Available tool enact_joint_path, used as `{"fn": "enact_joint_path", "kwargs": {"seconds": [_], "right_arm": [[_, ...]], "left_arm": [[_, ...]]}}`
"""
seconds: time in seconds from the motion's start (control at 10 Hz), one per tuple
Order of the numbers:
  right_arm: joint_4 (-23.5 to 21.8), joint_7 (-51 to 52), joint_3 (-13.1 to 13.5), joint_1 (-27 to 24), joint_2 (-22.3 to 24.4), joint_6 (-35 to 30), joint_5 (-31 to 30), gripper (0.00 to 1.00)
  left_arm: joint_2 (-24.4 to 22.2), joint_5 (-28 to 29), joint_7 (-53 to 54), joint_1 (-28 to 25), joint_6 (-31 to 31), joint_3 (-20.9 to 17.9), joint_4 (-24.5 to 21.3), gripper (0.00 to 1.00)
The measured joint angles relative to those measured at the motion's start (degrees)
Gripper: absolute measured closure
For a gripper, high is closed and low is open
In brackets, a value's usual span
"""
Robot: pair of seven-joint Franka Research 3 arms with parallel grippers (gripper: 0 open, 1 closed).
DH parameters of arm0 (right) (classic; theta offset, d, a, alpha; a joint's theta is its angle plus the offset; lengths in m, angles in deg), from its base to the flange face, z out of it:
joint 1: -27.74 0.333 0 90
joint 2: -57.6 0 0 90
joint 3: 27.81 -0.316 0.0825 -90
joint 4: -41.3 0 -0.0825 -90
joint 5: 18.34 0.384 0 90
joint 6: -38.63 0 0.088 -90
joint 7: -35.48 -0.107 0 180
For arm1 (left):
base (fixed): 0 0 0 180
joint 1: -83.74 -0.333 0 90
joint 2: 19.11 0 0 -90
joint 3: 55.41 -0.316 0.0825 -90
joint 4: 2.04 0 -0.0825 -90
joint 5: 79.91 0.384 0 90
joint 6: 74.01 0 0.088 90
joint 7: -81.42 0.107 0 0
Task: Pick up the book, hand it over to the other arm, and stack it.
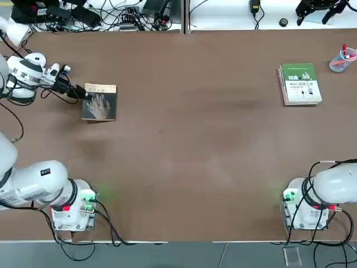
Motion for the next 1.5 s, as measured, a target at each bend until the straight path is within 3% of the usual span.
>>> {"fn": "enact_joint_path", "kwargs": {"seconds": [0.1,0.4,0.6,1.5], "right_arm": [[0.0,-0.03,-0.07,0.0,0.0,-0.26,0.0,0.0],[0.0,-0.16,-0.89,0.01,0.0,-1.54,0.0,0.0],[0.0,-0.24,-1.2,0.01,0.0,-1.72,0.0,0.0],[0.0,-0.28,-1.21,0.01,0.0,-1.65,0.0,0.0]], "left_arm": [[0.0,0.0,0.0,0.0,0.0,0.0,0.02,0.59],[0.03,-0.07,0.01,-0.11,0.06,-0.01,0.04,0.71],[0.16,-1.12,0.58,-0.38,-0.25,-0.01,-0.01,0.84],[0.75,-2.6,3.2,-0.62,-2.39,-0.06,0.45,0.84]]}}
